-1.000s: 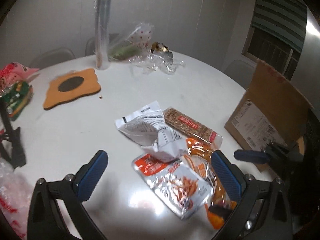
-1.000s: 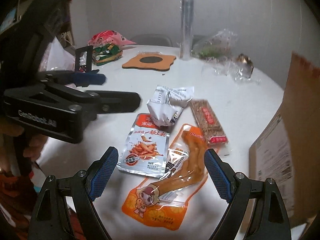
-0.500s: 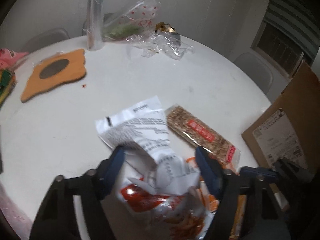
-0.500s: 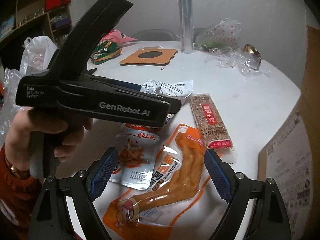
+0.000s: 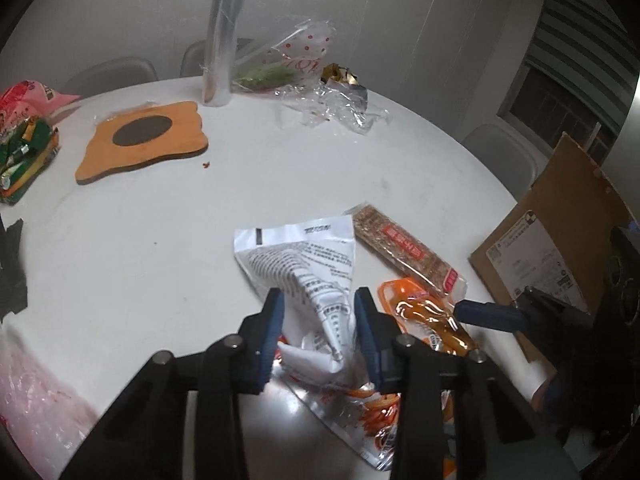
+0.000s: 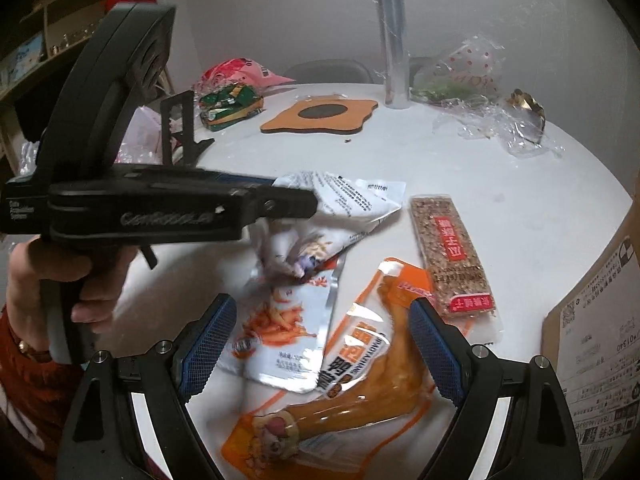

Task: Organize snacks
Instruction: 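Grasp the white crumpled bag with the left tool while the right tool grasps the orange fish pack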

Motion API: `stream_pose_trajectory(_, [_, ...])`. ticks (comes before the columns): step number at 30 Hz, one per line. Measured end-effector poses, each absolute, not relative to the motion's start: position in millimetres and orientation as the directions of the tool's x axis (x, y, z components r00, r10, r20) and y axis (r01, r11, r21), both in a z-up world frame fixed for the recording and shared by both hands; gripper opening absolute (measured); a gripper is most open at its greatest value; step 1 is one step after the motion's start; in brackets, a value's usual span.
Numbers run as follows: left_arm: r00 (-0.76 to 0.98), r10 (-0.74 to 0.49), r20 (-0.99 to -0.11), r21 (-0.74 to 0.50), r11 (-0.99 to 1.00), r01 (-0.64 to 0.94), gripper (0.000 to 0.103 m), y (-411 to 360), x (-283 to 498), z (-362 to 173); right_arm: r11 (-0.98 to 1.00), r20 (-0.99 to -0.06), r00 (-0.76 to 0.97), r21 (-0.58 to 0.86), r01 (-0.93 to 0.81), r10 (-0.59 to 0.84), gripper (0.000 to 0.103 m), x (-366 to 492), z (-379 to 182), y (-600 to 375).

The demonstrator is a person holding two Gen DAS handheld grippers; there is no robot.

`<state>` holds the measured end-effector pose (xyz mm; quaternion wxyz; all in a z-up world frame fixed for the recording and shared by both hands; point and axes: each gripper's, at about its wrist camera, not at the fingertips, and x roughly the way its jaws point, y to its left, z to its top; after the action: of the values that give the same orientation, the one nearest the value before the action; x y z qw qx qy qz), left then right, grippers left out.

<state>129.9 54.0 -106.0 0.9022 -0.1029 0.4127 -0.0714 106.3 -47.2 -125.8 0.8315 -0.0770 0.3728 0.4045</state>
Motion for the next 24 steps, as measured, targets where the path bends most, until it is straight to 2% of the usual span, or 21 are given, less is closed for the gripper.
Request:
stream_pose_trajectory(2, [0.643, -0.213, -0.735, -0.239, 0.97, 0.048, 0.039, 51, 134, -107, 0.661, -0.68, 0.403, 0.162, -0.733, 0.613, 0.086, 103, -123, -45])
stream_pose_trajectory(4, [0.631, -0.233, -0.74, -0.249, 0.966, 0.065, 0.056, 46, 136, -108, 0.661, -0.676, 0.406, 0.161, -0.733, 0.615, 0.086, 100, -122, -44])
stream_pose_trajectory(6, [0.624, -0.213, -0.752, -0.224, 0.973, 0.061, 0.063, 40, 142, -111, 0.662, -0.673, 0.408, 0.163, -0.732, 0.617, 0.086, 98, -121, -46])
stream_pose_trajectory(10, [0.602, -0.174, -0.779, -0.191, 0.981, 0.037, 0.065, 36, 151, -121, 0.66, -0.673, 0.406, 0.165, -0.733, 0.618, 0.086, 96, -122, -47])
stream_pose_trajectory(14, [0.58, -0.143, -0.802, -0.171, 0.985, 0.006, 0.065, 38, 159, -133, 0.652, -0.677, 0.394, 0.169, -0.739, 0.622, 0.086, 97, -124, -45])
stream_pose_trajectory(17, [0.586, -0.106, -0.804, -0.122, 0.992, 0.013, 0.056, 36, 160, -138, 0.65, -0.68, 0.39, 0.169, -0.741, 0.621, 0.086, 97, -127, -44])
stream_pose_trajectory(21, [0.605, -0.102, -0.79, -0.114, 0.993, 0.018, 0.042, 38, 156, -134, 0.65, -0.682, 0.382, 0.181, -0.738, 0.623, 0.086, 102, -129, -44])
stream_pose_trajectory(24, [0.616, -0.106, -0.78, -0.122, 0.992, 0.016, 0.037, 43, 152, -131, 0.653, -0.684, 0.379, 0.188, -0.734, 0.623, 0.086, 106, -130, -44])
